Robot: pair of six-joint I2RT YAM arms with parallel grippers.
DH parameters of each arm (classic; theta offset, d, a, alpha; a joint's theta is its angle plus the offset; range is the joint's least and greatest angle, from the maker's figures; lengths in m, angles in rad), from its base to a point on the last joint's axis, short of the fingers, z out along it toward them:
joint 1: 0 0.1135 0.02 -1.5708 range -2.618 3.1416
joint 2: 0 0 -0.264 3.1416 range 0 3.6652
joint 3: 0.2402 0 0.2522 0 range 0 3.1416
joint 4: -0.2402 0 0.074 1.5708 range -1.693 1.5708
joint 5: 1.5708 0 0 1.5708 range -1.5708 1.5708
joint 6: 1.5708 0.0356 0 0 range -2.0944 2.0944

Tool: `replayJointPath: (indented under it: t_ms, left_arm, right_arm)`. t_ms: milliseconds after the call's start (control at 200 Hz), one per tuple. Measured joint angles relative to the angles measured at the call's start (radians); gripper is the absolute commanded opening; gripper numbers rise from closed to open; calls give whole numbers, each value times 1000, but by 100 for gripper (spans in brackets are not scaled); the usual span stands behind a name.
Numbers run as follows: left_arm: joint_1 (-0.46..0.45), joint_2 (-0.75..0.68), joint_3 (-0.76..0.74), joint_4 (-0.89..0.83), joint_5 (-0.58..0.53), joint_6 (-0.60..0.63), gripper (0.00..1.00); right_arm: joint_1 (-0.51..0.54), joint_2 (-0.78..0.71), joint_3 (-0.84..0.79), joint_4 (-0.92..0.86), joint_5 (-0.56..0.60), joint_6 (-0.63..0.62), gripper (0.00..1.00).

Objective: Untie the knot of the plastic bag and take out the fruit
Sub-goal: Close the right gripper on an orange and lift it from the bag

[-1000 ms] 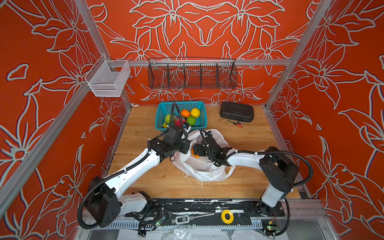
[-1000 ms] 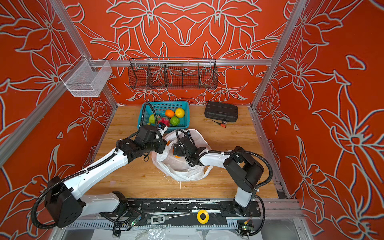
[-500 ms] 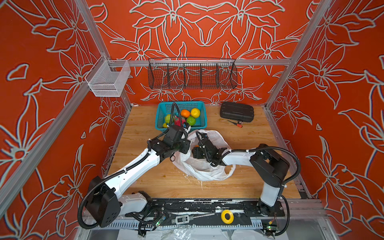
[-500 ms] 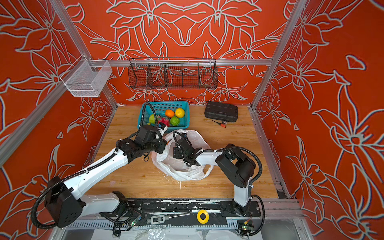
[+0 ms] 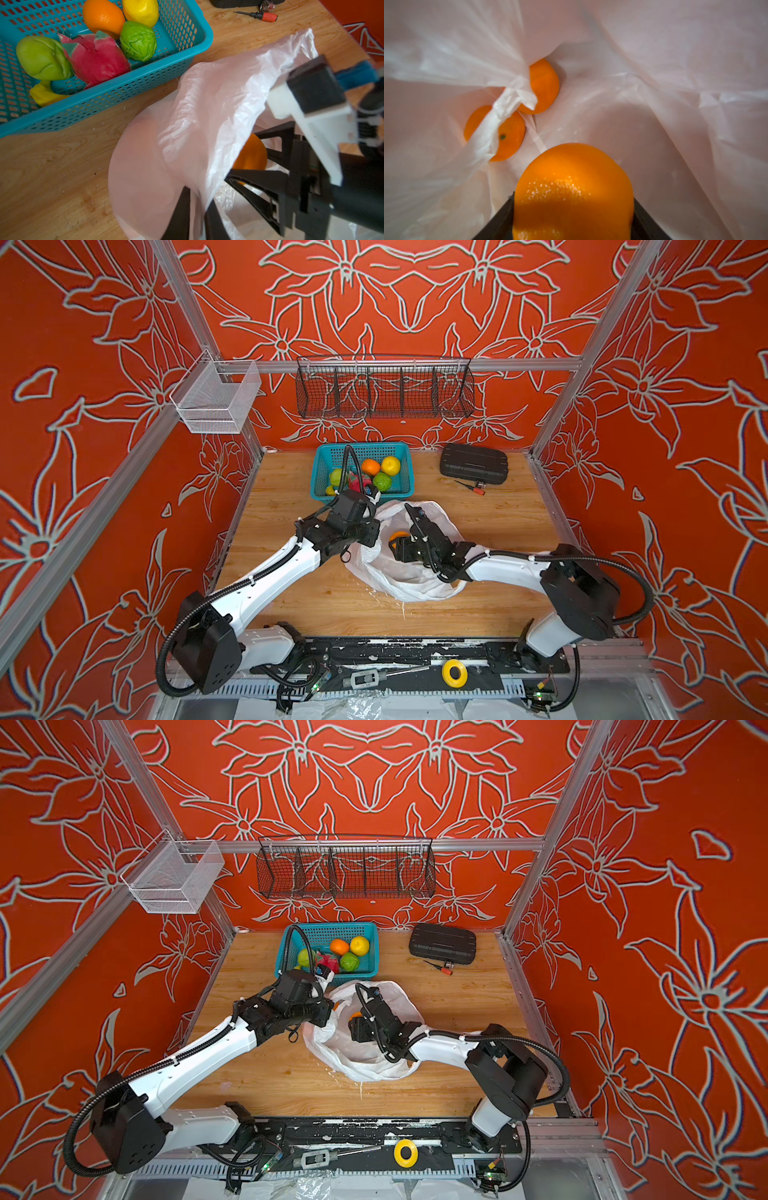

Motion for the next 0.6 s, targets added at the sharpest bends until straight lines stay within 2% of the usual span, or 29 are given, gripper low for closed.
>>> replayJointPath:
  t_ms: [185,410,600]
  left_arm:
    - [0,12,0,1,1,-6,18]
    - [0,15,0,2,23,-10,25]
    - [0,11,0,25,56,-2,41]
  right_arm:
    - [16,-135,-60,-23,-13,-5,66]
    - [16,-327,-63,-86,-14,-7,66]
    - [7,-472,-26,-166,30,-11,66]
